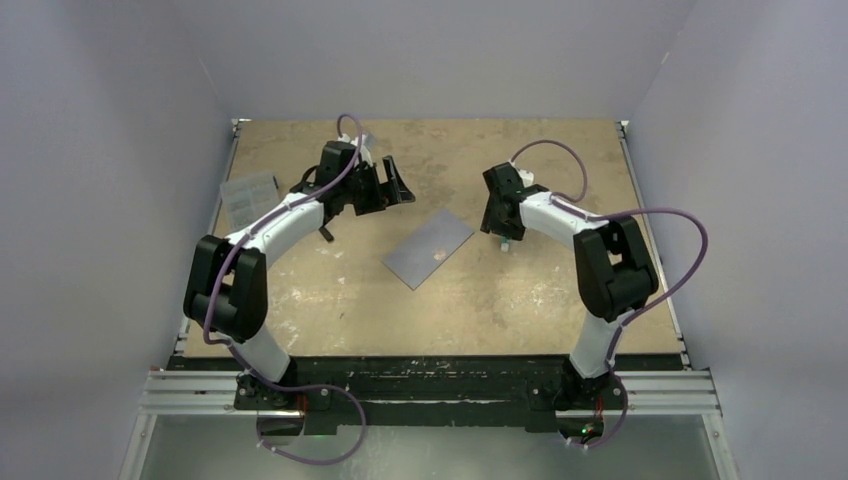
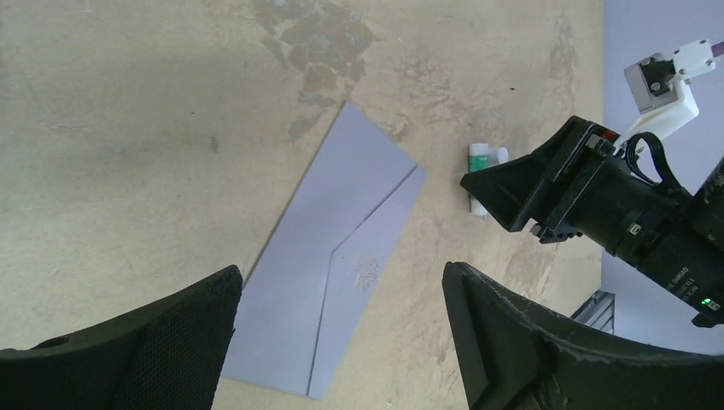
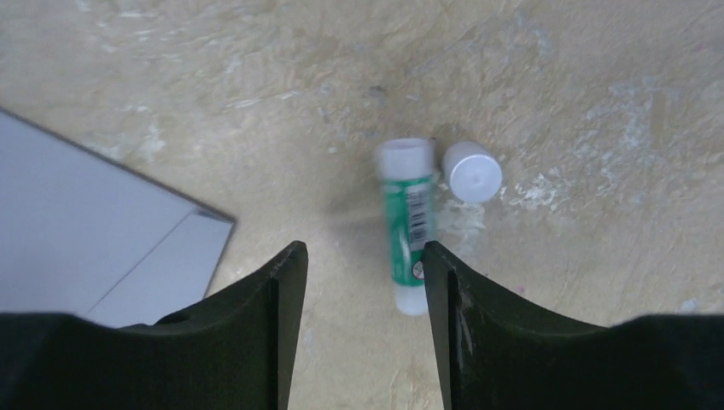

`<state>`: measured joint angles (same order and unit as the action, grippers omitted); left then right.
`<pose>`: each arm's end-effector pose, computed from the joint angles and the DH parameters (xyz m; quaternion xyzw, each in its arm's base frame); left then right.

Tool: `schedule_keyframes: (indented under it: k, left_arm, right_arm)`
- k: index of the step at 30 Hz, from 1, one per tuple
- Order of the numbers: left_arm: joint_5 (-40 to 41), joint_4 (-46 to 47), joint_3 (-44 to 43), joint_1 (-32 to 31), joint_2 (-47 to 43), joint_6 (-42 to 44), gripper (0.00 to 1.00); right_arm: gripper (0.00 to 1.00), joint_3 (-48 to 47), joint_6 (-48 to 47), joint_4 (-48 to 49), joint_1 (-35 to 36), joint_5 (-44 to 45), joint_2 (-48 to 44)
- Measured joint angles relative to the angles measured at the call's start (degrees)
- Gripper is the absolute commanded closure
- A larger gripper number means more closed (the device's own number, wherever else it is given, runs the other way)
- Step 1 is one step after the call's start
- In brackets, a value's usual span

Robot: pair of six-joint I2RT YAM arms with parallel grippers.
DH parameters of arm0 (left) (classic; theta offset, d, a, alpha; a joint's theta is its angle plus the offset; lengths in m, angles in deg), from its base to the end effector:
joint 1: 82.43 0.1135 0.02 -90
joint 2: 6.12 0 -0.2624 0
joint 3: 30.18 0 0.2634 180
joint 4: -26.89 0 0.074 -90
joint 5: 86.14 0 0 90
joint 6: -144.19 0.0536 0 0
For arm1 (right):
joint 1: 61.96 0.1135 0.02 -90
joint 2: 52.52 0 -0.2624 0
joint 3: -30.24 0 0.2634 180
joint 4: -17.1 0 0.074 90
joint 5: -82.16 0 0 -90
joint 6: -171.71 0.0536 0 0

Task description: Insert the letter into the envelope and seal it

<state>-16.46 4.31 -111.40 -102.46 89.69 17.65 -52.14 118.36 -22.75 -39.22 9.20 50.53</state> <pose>0.3699 -0.1547 0.2331 -0.0489 0.8837 -0.3466 0.3107 0.3633 0.1352 0.1671 0.1532 0.9448 0.0002 0.2896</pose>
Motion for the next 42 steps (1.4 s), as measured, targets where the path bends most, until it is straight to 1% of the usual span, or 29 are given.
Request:
schedule_keyframes:
  k: [1,8,18,22,24,27,29,33,36,39,42]
  left_arm:
    - [0.0,-0.33,0.0,0.48,0.0,0.2,0.14]
    - [-0.04,-1.05,0.0,2.69,0.0,0.31,0.14]
    - [-0.46,-1.01,0.0,3.08,1.01,0.22,0.15]
    - [-0.28,-1.01,0.0,3.56,1.2,0.2,0.15]
    - [0.09,-1.03,0.0,3.76,1.2,0.26,0.12]
    - [0.61,-1.03,0.0,3.89,1.2,0.59,0.04]
    - [0.59,-0.83,0.13,3.89,1.18,1.22,0.02]
    - [-1.14,1.05,1.36,3.85,0.76,1.88,0.01]
    - [-3.69,3.74,2.73,3.34,0.13,1.88,0.05]
    - [-6.95,8.87,4.15,1.55,-0.37,1.62,0.1]
    - [-10.54,14.73,4.48,-2.71,-0.37,0.04,0.13]
  right_arm:
    - [0.49,-0.22,0.02,-0.2,-0.09,0.26,1.22]
    - [0.51,-2.89,0.22,-2.08,-0.63,1.75,5.64]
    - [0.67,-5.14,-2.6,-2.05,-0.63,1.9,7.69]
    - [0.79,-5.14,-3.76,-1.51,-0.63,1.49,7.8]
    - [0.83,-5.14,-4.5,-1.22,-0.63,1.44,7.82]
    - [0.84,-5.14,-5.42,-0.74,-0.63,1.42,7.8]
    - [0.84,-4.68,-6.27,0.57,-0.63,0.94,7.45]
    - [0.83,-1.79,-7.34,3.58,-0.63,-2.58,2.08]
    - [0.82,-0.04,-7.43,7.8,-0.66,-7.19,-5.03]
    - [0.82,2.1,-7.13,15.67,-0.66,-14.05,-13.14]
    - [0.81,4.02,-5.14,24.46,-0.63,-20.98,-18.51]
